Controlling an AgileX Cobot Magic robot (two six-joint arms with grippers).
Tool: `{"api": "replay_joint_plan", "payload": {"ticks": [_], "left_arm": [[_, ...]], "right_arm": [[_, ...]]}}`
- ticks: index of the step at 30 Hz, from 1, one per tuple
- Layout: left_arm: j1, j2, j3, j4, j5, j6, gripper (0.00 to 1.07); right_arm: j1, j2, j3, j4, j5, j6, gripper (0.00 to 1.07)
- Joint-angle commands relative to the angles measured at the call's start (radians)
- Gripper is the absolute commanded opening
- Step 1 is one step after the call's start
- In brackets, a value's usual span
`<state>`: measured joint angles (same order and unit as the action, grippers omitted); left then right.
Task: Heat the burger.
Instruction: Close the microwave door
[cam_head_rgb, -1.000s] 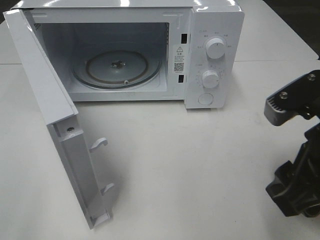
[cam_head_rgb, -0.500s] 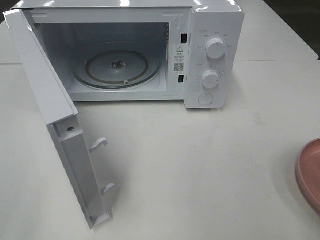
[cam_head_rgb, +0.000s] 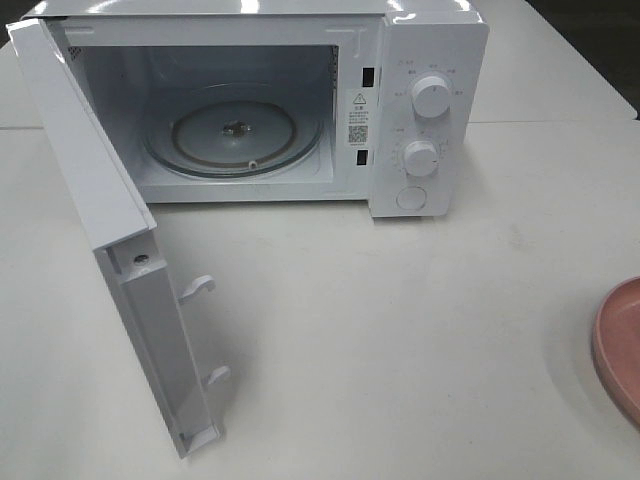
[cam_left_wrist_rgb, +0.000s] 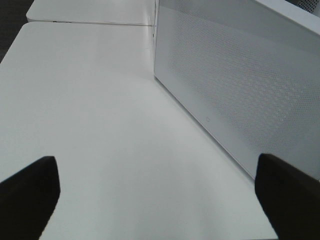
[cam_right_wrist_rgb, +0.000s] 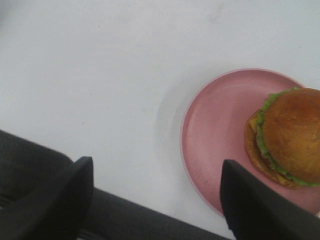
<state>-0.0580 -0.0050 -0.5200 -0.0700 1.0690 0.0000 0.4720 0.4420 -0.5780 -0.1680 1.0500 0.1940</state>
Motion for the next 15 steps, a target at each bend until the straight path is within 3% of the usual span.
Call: {"api": "replay_joint_plan", "payload": {"ticks": [1,10,15], "left_arm": [[0.003,-0.006,0.004,0.001,-0.002,0.000,0.98],[0.003,-0.006,0.004,0.001,-0.002,0.000,0.98],[0.003,-0.006,0.004,0.001,-0.002,0.000,0.98]], "right_arm": [[-0.103,-0.076,0.000,0.003,-0.052,-0.027,0.70],[-0.298,-0.246,0.034,0.008,-0.134,-0.029,0.70],[-0.348,-0.314,0.047,0.024,-0.139,-0.038,0.70]]}}
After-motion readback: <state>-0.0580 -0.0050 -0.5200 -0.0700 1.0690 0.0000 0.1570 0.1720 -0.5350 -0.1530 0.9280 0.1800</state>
